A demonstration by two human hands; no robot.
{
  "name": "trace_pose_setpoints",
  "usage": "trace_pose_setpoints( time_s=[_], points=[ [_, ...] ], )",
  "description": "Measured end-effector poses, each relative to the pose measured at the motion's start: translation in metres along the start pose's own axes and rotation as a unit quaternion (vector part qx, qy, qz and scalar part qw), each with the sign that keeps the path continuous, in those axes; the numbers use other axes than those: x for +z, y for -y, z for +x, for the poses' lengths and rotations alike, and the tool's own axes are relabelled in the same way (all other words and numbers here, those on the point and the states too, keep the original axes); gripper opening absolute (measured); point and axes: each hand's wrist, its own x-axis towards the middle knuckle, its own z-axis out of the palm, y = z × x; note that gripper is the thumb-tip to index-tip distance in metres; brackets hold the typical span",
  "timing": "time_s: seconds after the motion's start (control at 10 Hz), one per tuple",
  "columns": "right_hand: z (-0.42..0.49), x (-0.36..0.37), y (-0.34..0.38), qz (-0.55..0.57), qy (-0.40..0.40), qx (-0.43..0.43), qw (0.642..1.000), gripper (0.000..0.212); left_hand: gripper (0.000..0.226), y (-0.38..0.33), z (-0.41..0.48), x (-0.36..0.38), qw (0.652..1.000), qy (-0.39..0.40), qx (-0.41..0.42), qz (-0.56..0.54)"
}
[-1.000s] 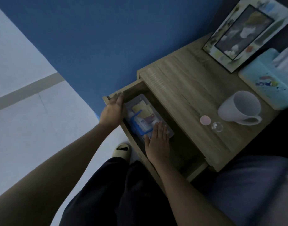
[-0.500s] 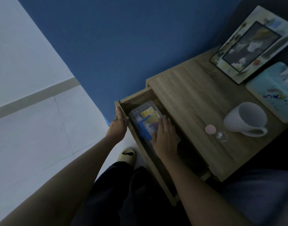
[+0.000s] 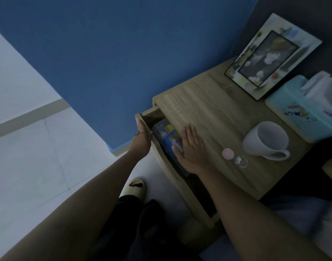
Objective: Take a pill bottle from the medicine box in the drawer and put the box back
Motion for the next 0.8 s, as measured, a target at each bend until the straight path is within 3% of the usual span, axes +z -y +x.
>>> trace_pose_setpoints(
  time_s=[0.2,0.4,0.7,0.8],
  points=[
    [-0.002,0.003,0.001,0.000,-0.038,-0.010,0.999,0.076,0.069,-0.019,0.019,0.012,0.997,0.033,-0.023,-0.064],
    [-0.004,0.002,0.004,-0.003,-0.058,-0.009,0.998,0.077,0.086,-0.033,0.035,0.009,0.990,0.104,-0.051,-0.080],
    [-0.006,0.000,0.008,0.014,-0.067,-0.017,0.998,0.079,0.097,-0.046,0.040,0.012,0.984,0.128,-0.022,-0.122],
    [-0.005,0.000,0.008,0.010,-0.069,-0.016,0.997,0.080,0.092,-0.046,0.038,0.006,0.989,0.121,-0.014,-0.078]
  ],
)
